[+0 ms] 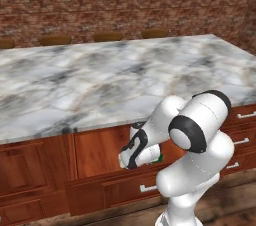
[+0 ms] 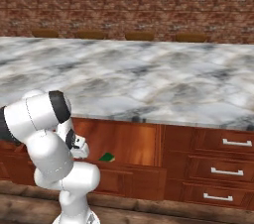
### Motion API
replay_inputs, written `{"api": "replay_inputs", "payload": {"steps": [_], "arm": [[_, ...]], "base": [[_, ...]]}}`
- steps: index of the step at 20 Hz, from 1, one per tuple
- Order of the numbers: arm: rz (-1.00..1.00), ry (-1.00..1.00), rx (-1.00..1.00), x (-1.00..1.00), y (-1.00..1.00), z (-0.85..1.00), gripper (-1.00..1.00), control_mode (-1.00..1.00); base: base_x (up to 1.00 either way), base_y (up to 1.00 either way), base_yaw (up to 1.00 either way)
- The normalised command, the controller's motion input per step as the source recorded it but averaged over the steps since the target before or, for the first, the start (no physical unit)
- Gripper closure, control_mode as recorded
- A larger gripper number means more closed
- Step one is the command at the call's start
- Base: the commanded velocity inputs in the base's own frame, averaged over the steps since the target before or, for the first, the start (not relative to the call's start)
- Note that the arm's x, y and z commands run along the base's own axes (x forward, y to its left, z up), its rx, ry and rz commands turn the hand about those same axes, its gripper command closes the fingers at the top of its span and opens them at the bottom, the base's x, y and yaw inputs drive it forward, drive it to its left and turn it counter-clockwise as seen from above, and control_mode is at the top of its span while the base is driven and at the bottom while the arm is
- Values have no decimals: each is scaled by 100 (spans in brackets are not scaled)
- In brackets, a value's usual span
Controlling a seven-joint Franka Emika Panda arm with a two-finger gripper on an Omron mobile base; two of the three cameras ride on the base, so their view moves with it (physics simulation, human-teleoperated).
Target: Restock the sink supplies by placing the sponge and soap dispenser on the counter and next to the sink. Make sure the soap dispenser is upright.
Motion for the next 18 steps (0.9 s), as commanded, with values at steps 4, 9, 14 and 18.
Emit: {"api": "replay_inputs", "payload": {"steps": [4, 9, 14, 18], "arm": [[0, 0, 0, 4, 0, -23, -100, -100], [0, 0, 0, 0, 0, -18, -100, -100], [0, 0, 0, 0, 0, -16, -100, -100], [0, 0, 0, 0, 0, -12, -100, -100]], "base": [[0, 0, 0], [0, 0, 0], [0, 0, 0], [0, 0, 0]]}}
